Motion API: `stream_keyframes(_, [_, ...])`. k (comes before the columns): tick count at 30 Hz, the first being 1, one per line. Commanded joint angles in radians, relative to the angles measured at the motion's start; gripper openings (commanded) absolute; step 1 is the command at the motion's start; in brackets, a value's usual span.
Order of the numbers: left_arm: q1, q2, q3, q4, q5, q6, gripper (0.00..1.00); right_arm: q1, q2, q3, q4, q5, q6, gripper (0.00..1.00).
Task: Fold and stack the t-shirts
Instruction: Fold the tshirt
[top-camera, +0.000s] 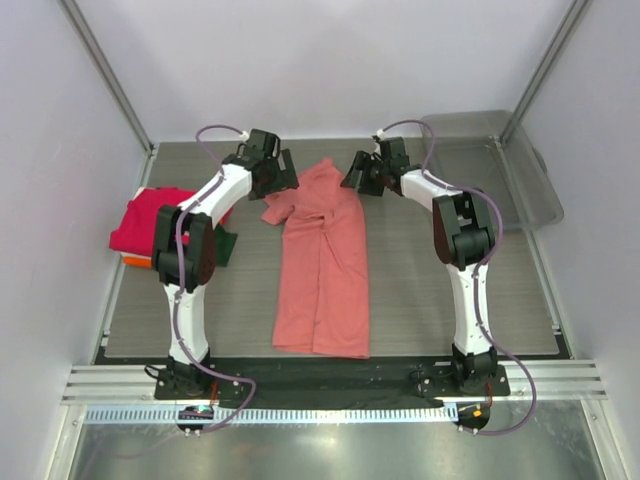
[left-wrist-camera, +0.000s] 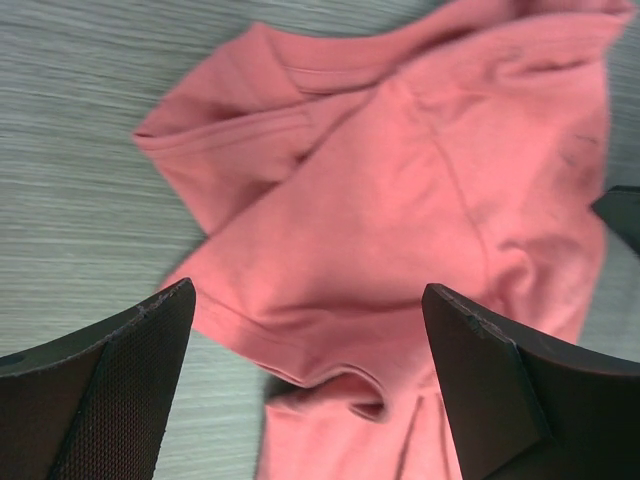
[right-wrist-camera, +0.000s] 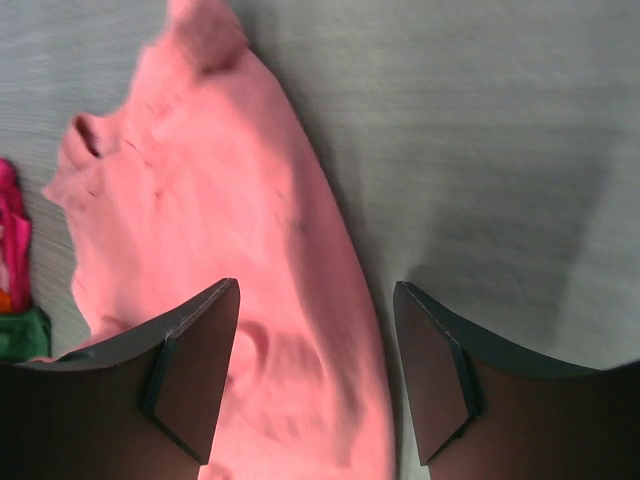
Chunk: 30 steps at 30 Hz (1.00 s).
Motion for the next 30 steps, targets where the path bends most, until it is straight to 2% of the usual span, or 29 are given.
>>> stream_keyframes(1, [0.029,0.029,0.036,0.02,-0.009,0.004,0.96,-0.006,0.054,0.107,0.015,-0.074,-0.035,0.69])
stream_keyframes(8, [0.072,0.146,0.099,0.029,0.023,-0.03,0.94,-0.007,0.174,0.239,-0.002,-0.077,-0.026,0.64])
stream_keyframes(11, [0.082,0.191,0.12,0.041,0.049,-0.039,0.91,-0.007,0.206,0.273,0.001,-0.084,-0.021,0.53])
stream_keyframes(12, [0.085,0.204,0.143,0.044,0.051,-0.041,0.9,-0.006,0.215,0.289,0.01,-0.091,-0.017,0.47])
stream_keyframes(17, [0.105,0.318,0.24,0.041,0.112,-0.07,0.81,-0.006,0.258,0.316,0.052,-0.117,0.017,0.33])
stream_keyframes(18, [0.106,0.332,0.255,0.044,0.119,-0.073,0.8,-0.007,0.263,0.325,0.061,-0.11,0.02,0.24])
stream_keyframes(21, [0.112,0.391,0.326,0.072,0.139,-0.079,0.79,-0.022,0.261,0.31,0.118,-0.087,0.061,0.08])
stream_keyframes(23, [0.12,0.431,0.39,0.104,0.187,-0.103,0.77,-0.051,0.252,0.284,0.174,-0.076,0.132,0.01])
stream_keyframes(25, [0.137,0.491,0.433,0.194,0.304,-0.145,0.76,-0.073,0.234,0.23,0.257,-0.058,0.196,0.01])
stream_keyframes(28, [0.16,0.577,0.494,0.332,0.417,-0.274,0.77,-0.11,0.202,0.173,0.284,0.017,0.2,0.01])
stream_keyframes(30, [0.16,0.592,0.557,0.354,0.431,-0.283,0.81,-0.122,0.183,0.15,0.294,0.051,0.203,0.01])
